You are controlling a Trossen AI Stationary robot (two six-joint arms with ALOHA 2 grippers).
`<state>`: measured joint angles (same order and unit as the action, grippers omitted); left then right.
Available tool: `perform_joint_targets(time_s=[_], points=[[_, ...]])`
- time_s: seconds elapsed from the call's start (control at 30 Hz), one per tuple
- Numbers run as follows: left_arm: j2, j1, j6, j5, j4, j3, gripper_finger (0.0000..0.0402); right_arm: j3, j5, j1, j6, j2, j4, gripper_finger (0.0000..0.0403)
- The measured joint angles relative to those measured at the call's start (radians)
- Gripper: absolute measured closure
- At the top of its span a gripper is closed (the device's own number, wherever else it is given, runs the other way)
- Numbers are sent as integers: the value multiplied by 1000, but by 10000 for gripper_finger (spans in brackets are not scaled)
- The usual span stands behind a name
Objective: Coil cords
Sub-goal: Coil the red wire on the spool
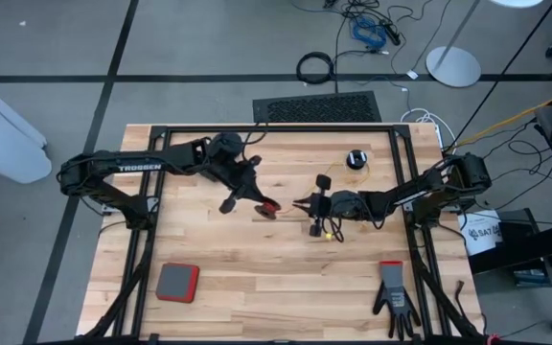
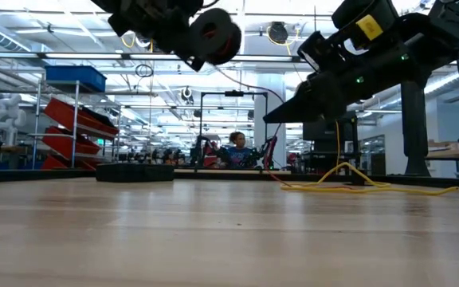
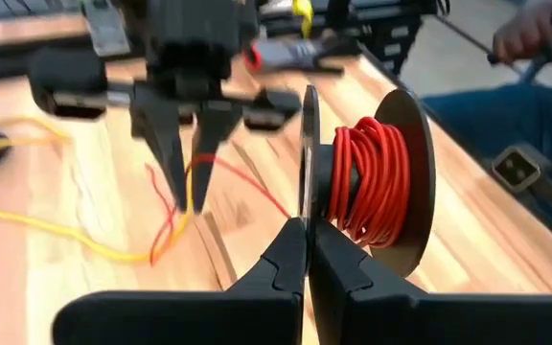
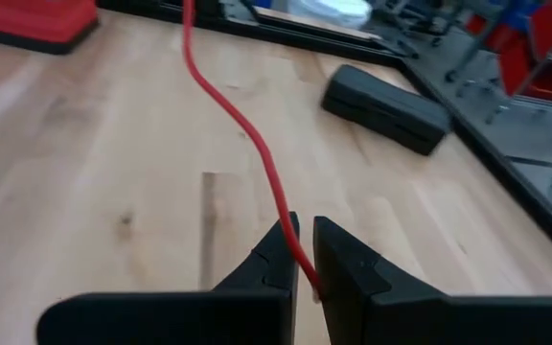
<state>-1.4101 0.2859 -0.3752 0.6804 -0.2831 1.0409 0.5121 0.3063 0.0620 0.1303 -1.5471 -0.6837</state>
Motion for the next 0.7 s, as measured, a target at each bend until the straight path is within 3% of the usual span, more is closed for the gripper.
perform_joint_targets(time_s=[0.27,0.7], points=[[-2,0,-78,-7,-150,0,398,0,-89,17,-3,0,12,378],[-33,-11,-155,-198,-268,-1,398,0,-131,26,-26,0,5,387]])
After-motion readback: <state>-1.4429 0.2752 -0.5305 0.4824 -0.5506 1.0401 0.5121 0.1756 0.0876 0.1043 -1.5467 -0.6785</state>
